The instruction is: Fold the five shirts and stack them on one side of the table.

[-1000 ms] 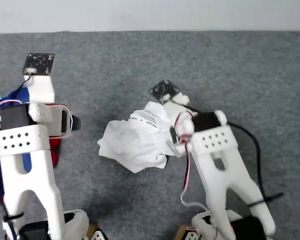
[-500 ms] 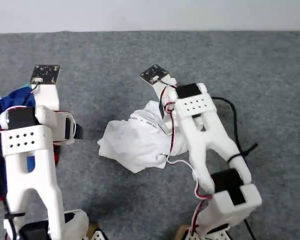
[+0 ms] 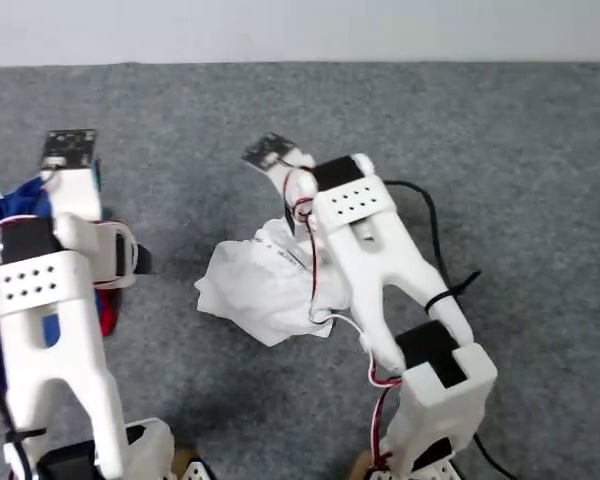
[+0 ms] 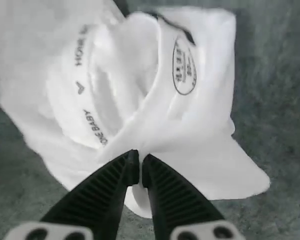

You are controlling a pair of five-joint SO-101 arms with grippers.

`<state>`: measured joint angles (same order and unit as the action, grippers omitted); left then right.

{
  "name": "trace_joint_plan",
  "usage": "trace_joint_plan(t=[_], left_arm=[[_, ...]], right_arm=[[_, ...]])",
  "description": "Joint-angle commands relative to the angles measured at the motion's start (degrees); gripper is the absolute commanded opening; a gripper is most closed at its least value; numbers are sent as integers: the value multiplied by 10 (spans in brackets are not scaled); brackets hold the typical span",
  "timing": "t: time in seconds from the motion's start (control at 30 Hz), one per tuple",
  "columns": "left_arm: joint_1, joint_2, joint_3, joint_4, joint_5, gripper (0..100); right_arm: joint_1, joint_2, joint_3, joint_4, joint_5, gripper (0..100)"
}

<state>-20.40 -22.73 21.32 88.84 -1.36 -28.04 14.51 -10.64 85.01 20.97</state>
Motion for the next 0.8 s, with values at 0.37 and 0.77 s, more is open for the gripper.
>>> trace_joint_plan(t=[0.37, 0.77], left_arm=[[-69, -18, -3, -10, -4, 220], [-69, -13, -1, -10, -4, 221]], right_arm=[[-179, -7, -295, 151, 9, 10], [-257, -7, -444, 178, 55, 132]])
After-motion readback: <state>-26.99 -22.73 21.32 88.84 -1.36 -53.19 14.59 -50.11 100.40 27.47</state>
